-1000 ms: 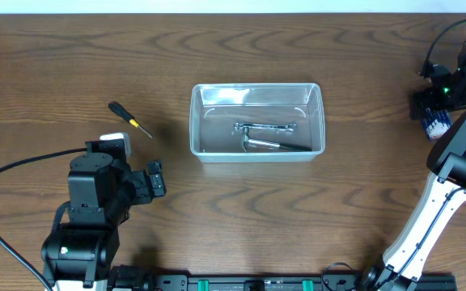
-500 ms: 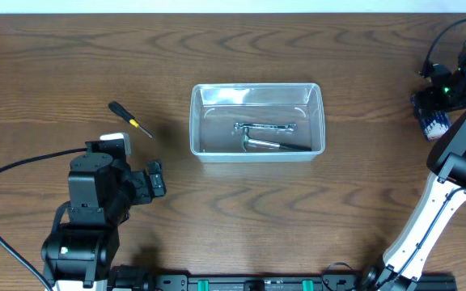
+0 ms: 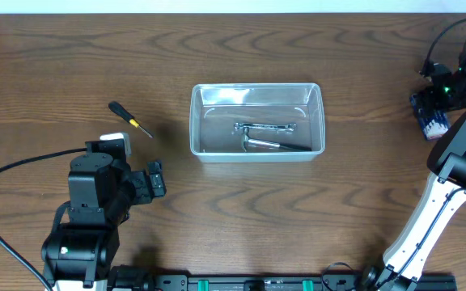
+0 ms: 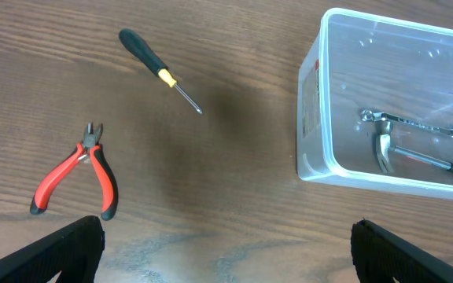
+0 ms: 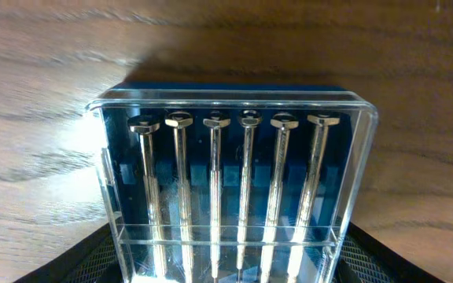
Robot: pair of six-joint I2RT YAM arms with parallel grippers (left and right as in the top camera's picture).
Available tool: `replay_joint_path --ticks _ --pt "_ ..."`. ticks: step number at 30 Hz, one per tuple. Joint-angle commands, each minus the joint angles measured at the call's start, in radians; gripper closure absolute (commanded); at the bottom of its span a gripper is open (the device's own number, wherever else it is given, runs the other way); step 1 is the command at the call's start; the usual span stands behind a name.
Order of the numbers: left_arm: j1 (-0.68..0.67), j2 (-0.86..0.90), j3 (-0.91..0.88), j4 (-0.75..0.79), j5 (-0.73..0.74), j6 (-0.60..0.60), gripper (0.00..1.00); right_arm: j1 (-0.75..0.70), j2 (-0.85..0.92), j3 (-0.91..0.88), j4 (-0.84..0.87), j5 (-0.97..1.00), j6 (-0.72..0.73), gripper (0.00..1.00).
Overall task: Pack container
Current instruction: 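Move the right gripper to the blue screwdriver set and grasp it, then carry the screwdriver set into the container and release it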
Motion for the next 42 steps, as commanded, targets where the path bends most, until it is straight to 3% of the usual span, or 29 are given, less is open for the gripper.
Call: replay_joint_path --ticks 1,10,17,22,24,29,42 --pt "0.004 0.000 0.021 -0.002 -0.004 -0.005 0.02 0.013 0.015 0.011 -0.001 -0.179 0.031 0.69" --pt "0.004 0.000 0.021 -0.002 -0.004 -0.005 0.02 0.192 -0.055 0.230 -0.089 -0.216 0.085 0.83" --pt "0.004 0.000 0.021 -0.002 -0.004 -0.005 0.02 0.499 -0.213 0.408 -0.116 -0.216 0.045 0.87" --pt "0.004 0.000 0.021 -0.003 -0.004 -0.005 0.02 0.771 -0.266 0.409 -0.159 -0.137 -0.101 0.94" --pt "0.004 0.000 0.021 -0.003 -0.004 -0.005 0.02 0.861 -0.256 0.394 -0.179 -0.088 -0.147 0.99" --pt "0.004 0.000 0.021 -0.002 -0.004 -0.005 0.03 0.974 -0.218 0.269 -0.181 -0.078 -0.186 0.96" --pt "0.004 0.000 0.021 -0.003 -0.004 -0.005 0.02 0.990 -0.212 -0.106 -0.029 -0.082 -0.185 0.92"
